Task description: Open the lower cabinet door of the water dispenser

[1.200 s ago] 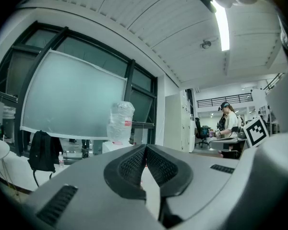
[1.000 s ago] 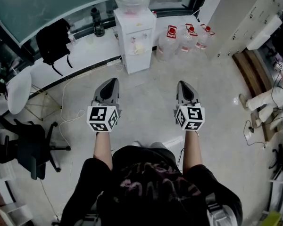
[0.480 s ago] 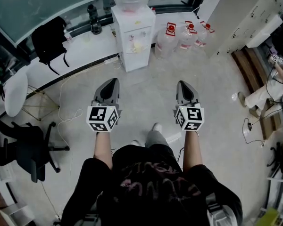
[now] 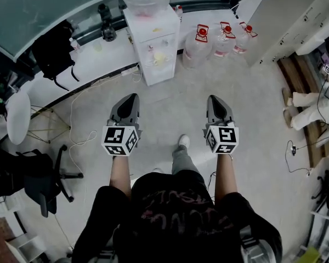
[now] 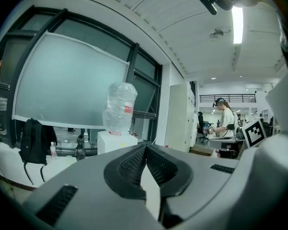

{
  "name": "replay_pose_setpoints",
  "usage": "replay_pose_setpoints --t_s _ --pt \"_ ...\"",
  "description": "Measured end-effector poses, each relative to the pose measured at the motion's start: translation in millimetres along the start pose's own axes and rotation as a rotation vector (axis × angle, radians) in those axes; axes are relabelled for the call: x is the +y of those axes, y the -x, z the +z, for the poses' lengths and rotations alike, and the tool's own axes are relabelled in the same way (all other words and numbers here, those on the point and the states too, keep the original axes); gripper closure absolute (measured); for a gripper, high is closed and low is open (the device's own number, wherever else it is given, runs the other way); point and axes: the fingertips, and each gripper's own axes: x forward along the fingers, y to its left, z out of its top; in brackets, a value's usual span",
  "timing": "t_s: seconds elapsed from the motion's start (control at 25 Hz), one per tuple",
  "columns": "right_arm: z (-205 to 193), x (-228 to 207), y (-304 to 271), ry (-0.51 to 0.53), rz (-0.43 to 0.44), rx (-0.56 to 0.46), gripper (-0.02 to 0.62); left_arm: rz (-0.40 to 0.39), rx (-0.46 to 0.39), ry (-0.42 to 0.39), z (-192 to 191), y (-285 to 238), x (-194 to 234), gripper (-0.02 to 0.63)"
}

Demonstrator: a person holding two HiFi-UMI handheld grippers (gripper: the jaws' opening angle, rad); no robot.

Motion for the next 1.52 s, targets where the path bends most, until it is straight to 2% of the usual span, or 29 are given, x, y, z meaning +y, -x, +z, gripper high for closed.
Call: replay_pose_setpoints --t_s 0.16,0.4,0.56,0.72,0.96,1.08,1.52 --pt "2.5 -38.9 -47.6 -0.016 0.028 0.022 0.581 0.029 0.027 0.019 3.5 -56.6 3.0 0.596" --pt "9.9 -93.5 -114.6 -0.013 0.1 0.031 0.581 0.067 0.075 -0.001 6.6 -137.5 -8.0 0.596" --pt "8.6 -116.6 -150.7 -0.007 0.152 0.046 0.581 0.093 0.088 -0.006 9.8 -170.8 -10.7 0.595" --pt "5.6 -129.3 -174.1 -0.006 0.168 0.072 0.581 0.115 0.113 -0.004 5.3 -186.9 -7.7 0.595" --pt "8.2 -128.8 -203.4 -0.014 0.189 0.07 0.581 0.14 0.128 0.018 0.7 -202.8 8.6 0.595" --pt "-0.3 -125.4 -217.3 -0.005 0.186 0.101 0.581 0.136 0.123 0.04 -1.0 -213.5 22.3 0.596" --pt "13.2 -97.0 -289.1 0.021 0.13 0.112 0.581 0.054 0.144 0.061 -11.3 -266.1 91.4 0.595"
